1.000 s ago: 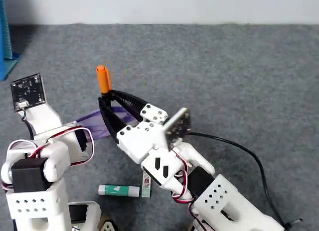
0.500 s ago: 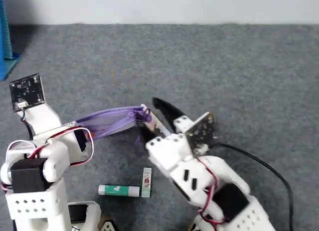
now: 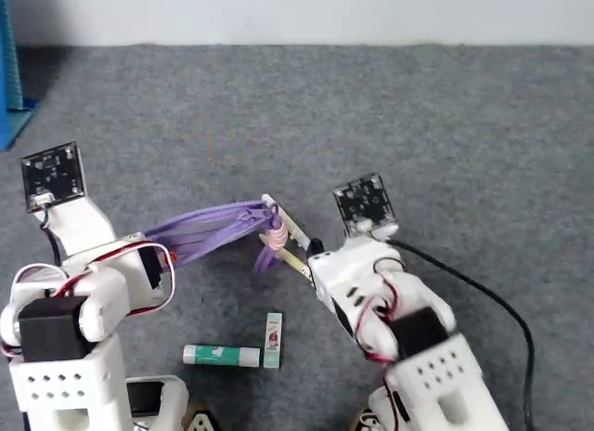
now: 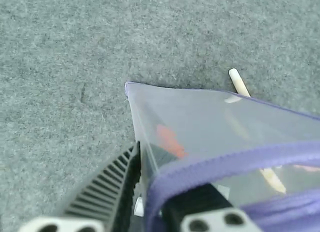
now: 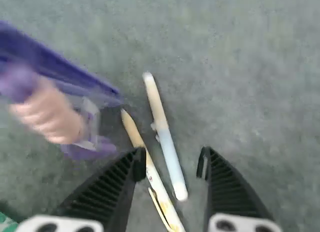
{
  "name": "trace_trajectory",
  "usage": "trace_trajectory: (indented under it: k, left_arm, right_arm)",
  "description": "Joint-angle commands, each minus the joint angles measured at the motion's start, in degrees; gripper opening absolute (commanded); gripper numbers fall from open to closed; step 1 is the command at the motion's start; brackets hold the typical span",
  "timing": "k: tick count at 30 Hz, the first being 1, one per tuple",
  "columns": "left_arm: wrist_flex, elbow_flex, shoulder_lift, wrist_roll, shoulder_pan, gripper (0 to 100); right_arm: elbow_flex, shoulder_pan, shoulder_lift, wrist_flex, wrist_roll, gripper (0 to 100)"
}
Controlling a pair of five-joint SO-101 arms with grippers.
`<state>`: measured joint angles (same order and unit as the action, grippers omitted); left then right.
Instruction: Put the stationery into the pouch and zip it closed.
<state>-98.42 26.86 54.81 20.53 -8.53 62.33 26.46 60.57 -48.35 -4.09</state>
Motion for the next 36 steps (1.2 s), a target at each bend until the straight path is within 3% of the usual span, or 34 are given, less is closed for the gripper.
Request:
trace_trajectory:
  k: [1,5,16,36]
  left_arm:
    - [-0.4,-3.4,0.2,0.4,-4.0,1]
    - [-0.3,-3.3,0.2,0.1,-9.1,1]
    - [-0.7,-2.9,0.2,0.1,-9.7,1]
    - [-0.8,-2.6,0.2,0.3,-9.7,1]
  right_arm:
    - [-1.1,-0.2,-9.3,7.3,0.4,16.9]
    - [-4.6,-0.1,-22.5,13.1,0.4,16.9]
    - [-28.9,0.7,-56.9,13.4,0.4,17.0]
    - [-46.3,2.9,-79.0,13.0,3.3,15.9]
